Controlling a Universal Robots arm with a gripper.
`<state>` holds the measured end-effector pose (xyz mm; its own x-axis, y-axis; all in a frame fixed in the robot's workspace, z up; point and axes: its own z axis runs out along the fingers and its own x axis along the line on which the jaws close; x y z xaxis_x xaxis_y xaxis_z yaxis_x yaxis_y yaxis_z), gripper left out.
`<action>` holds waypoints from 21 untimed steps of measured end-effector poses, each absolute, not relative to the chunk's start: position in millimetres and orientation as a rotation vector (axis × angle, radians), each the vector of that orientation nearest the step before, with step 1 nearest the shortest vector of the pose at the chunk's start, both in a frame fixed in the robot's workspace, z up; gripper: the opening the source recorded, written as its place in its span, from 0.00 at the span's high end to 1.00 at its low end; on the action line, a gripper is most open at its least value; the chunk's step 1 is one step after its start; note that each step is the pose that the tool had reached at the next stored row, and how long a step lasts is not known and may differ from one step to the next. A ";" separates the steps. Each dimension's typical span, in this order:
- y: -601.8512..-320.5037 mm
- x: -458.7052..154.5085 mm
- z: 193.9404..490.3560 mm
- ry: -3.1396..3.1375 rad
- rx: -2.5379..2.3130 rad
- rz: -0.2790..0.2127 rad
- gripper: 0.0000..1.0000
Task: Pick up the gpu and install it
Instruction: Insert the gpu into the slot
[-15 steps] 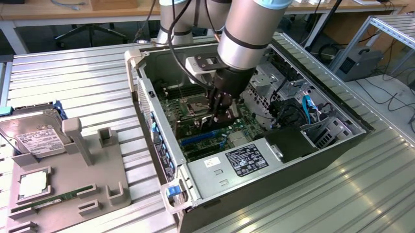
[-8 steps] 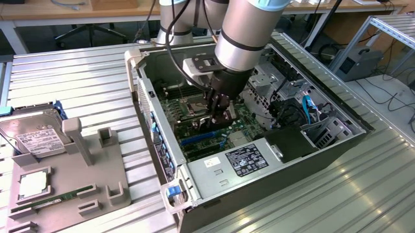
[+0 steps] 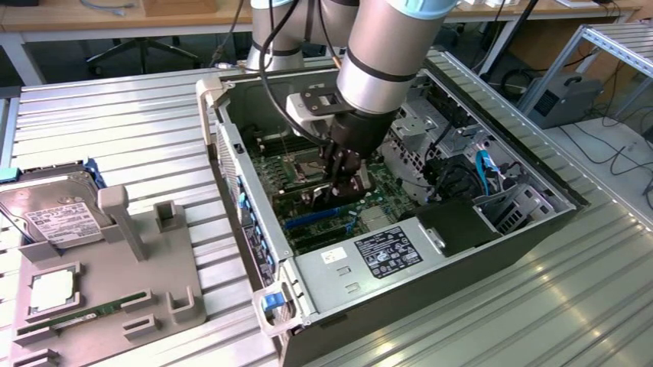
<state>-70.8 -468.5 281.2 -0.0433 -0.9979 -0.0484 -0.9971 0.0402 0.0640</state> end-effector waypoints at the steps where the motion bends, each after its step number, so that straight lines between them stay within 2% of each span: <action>1: -468.6 -70.8 281.2 -2.259 2.166 -0.125 0.73; 21: -468.6 -75.9 278.7 -2.260 2.165 -0.125 0.73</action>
<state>-75.9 -468.6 278.7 -0.0441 -0.9979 -0.0481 -0.9971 0.0410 0.0640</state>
